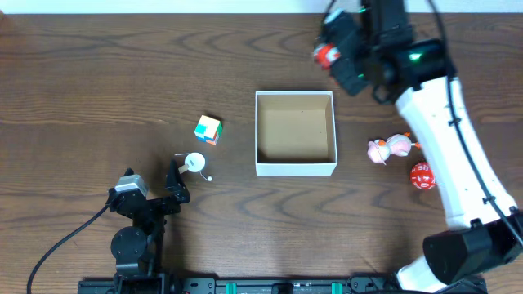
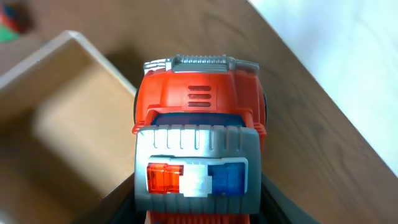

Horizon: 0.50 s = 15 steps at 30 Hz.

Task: Pack container
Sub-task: 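Lift the fire truck and carry it over the white box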

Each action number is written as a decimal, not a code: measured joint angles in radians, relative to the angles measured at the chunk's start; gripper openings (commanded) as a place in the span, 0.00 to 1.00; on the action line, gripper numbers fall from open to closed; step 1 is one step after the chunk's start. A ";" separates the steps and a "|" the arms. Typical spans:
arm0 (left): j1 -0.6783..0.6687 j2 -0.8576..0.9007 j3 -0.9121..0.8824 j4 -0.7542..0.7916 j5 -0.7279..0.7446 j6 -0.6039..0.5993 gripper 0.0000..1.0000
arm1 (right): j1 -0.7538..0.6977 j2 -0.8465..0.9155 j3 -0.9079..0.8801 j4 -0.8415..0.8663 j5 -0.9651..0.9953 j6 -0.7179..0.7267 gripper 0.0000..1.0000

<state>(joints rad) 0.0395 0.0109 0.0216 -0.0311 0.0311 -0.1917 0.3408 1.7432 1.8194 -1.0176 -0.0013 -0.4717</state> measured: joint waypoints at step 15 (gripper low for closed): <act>0.000 0.000 0.000 0.000 0.000 0.000 0.98 | 0.131 0.036 0.000 -0.065 -0.002 0.000 0.22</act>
<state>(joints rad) 0.0395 0.0109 0.0216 -0.0307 0.0311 -0.1917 0.4721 1.7790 1.8194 -1.0828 -0.0036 -0.4717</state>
